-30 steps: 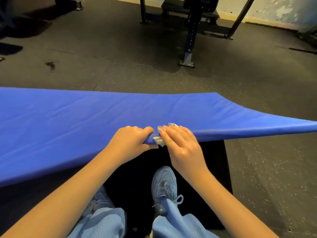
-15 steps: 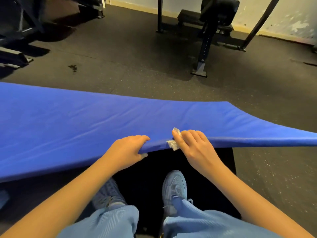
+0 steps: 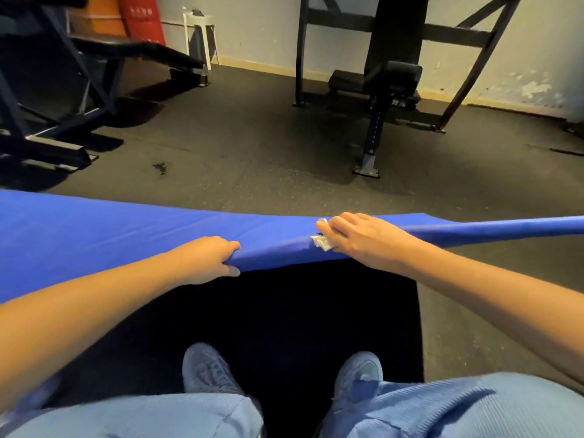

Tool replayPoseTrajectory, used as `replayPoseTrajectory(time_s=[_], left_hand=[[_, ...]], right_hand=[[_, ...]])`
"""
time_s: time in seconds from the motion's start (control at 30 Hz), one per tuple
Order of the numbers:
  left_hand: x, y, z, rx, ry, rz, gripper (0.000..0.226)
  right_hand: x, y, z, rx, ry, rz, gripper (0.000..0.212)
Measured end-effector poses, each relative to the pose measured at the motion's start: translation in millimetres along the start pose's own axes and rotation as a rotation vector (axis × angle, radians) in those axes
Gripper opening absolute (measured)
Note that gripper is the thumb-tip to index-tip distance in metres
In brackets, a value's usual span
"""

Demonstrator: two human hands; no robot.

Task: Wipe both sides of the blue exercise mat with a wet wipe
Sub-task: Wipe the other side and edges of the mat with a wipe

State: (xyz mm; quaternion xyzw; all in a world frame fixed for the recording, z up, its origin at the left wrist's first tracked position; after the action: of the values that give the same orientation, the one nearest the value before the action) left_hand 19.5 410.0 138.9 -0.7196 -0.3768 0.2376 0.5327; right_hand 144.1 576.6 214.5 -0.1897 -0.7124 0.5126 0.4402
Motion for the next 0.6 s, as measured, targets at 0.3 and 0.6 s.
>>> replayPoseTrajectory(time_s=[0.3, 0.6], left_hand=[[12, -40, -23, 0.088, -0.046, 0.014, 0.029], [67, -35, -43, 0.188, 0.049, 0.068, 0.027]], right_hand=[[-4, -24, -7, 0.132, 0.342, 0.221, 0.052], [-43, -15, -12, 0.245, 0.461, 0.476, 0.051]])
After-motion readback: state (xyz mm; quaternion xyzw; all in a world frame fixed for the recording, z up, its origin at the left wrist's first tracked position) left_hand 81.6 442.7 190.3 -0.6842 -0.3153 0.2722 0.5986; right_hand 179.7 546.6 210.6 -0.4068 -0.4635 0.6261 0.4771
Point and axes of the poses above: each hand's wrist, its own z-axis towards the middle knuckle, its own y-axis out of the palm, x = y × z, the point moved 9 cm from there along z, towards the middle knuckle, and after that the axes turned 10 degrees about -y, right-handed, at the moved point
